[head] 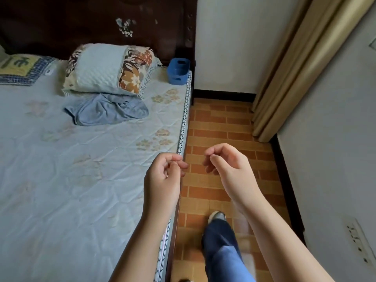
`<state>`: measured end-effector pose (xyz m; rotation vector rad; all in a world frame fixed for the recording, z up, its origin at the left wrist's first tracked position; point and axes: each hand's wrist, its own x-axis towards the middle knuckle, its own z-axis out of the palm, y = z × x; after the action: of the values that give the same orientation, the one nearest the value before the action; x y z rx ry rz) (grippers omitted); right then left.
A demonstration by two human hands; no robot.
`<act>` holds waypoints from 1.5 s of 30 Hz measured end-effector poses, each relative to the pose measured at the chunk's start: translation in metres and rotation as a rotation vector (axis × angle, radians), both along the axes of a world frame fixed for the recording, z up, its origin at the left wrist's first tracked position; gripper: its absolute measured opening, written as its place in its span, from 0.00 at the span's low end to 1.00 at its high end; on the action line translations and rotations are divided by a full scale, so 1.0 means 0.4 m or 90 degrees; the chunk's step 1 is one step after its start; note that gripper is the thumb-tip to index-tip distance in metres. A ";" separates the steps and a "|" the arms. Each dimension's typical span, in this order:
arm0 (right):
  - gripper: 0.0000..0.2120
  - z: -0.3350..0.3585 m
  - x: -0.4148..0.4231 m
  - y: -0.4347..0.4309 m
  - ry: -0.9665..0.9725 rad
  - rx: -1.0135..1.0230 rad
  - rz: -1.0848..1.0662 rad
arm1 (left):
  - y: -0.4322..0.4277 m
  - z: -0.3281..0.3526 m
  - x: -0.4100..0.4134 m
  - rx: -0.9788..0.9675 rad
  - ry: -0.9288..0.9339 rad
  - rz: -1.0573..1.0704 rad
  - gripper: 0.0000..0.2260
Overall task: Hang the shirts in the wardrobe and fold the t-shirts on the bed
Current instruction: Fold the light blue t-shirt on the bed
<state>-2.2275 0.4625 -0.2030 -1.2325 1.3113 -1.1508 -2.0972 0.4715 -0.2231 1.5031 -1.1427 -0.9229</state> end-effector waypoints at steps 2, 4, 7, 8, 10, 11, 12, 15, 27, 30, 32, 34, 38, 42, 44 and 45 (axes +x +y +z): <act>0.12 -0.013 -0.020 -0.094 -0.004 0.000 0.006 | -0.087 -0.007 -0.018 -0.001 0.013 0.001 0.13; 0.11 -0.021 -0.051 -0.198 0.001 -0.011 0.003 | -0.187 -0.013 -0.044 -0.009 0.009 0.001 0.13; 0.10 -0.012 -0.113 -0.356 0.008 -0.038 -0.027 | -0.355 -0.006 -0.099 -0.016 -0.016 -0.026 0.14; 0.10 -0.006 -0.139 -0.408 0.006 -0.046 -0.038 | -0.411 0.003 -0.122 -0.019 -0.021 -0.044 0.14; 0.11 0.002 -0.178 -0.505 -0.005 -0.045 -0.051 | -0.514 0.029 -0.161 -0.032 -0.037 -0.087 0.15; 0.11 0.005 -0.194 -0.549 -0.010 -0.042 -0.052 | -0.559 0.040 -0.177 -0.040 -0.045 -0.101 0.14; 0.11 0.005 -0.205 -0.594 -0.010 -0.037 -0.052 | -0.603 0.047 -0.190 -0.048 -0.053 -0.108 0.14; 0.10 -0.010 -0.227 -0.722 -0.012 -0.010 -0.058 | -0.727 0.025 -0.208 -0.028 -0.055 -0.120 0.14; 0.12 -0.218 -0.152 -1.072 0.007 0.035 -0.059 | -1.108 -0.192 -0.077 0.025 -0.114 -0.111 0.16; 0.13 -0.300 -0.092 -1.139 0.014 0.030 -0.045 | -1.180 -0.276 -0.022 0.039 -0.104 -0.108 0.15; 0.12 -0.359 -0.041 -1.167 0.009 0.024 -0.027 | -1.207 -0.336 0.020 0.037 -0.108 -0.109 0.14; 0.11 -0.431 0.009 -1.185 -0.004 0.021 -0.011 | -1.220 -0.403 0.073 0.040 -0.117 -0.130 0.14; 0.11 -0.583 0.119 -1.207 -0.010 0.016 -0.031 | -1.236 -0.559 0.206 0.053 -0.145 -0.173 0.13; 0.10 -0.722 0.263 -1.190 -0.035 0.004 -0.085 | -1.243 -0.720 0.342 0.063 -0.130 -0.207 0.14; 0.10 -0.781 0.343 -1.173 -0.044 0.003 -0.110 | -1.232 -0.778 0.399 0.066 -0.104 -0.213 0.14; 0.11 -0.805 0.386 -1.165 -0.054 0.016 -0.117 | -1.226 -0.802 0.427 0.076 -0.094 -0.214 0.14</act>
<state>-2.0733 -0.0036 -0.5250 -1.0507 1.3930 -1.2982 -1.9264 -0.0190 -0.5438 1.5206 -1.5026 -1.1356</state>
